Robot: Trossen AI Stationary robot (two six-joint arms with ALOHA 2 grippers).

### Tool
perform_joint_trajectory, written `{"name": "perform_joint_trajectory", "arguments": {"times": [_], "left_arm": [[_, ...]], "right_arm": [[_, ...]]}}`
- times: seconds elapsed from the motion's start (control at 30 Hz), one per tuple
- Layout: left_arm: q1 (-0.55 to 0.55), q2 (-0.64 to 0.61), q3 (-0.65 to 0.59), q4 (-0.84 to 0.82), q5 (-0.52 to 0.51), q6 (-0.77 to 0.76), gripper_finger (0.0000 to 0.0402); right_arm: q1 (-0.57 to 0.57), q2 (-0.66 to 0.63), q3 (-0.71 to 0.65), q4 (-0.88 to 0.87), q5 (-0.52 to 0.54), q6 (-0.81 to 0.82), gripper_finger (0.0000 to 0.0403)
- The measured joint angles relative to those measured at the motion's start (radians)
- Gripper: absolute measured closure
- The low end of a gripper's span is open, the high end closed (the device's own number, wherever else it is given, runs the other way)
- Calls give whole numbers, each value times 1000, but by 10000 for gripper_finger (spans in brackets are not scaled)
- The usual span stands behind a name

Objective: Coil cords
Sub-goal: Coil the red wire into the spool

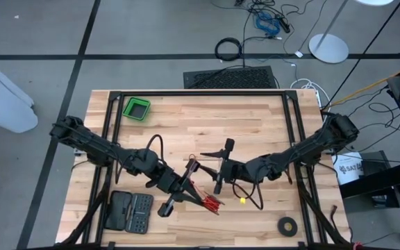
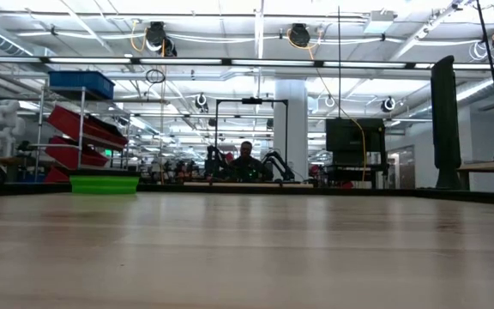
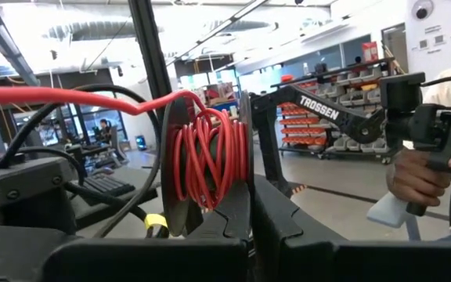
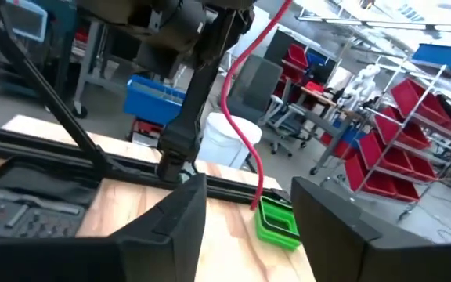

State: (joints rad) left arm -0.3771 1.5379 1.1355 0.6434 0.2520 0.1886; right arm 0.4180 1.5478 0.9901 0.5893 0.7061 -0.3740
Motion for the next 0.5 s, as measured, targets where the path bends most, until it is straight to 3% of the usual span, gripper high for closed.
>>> {"name": "perform_joint_trajectory", "arguments": {"times": [0.23, 0.5], "left_arm": [[2, 0, 0, 1, 0, 0, 401], [4, 0, 0, 0, 0, 0, 401]], "right_arm": [[-30, 27, 1, 48, -82, 24, 229], [-51, 80, 1, 143, -77, -13, 252]]}}
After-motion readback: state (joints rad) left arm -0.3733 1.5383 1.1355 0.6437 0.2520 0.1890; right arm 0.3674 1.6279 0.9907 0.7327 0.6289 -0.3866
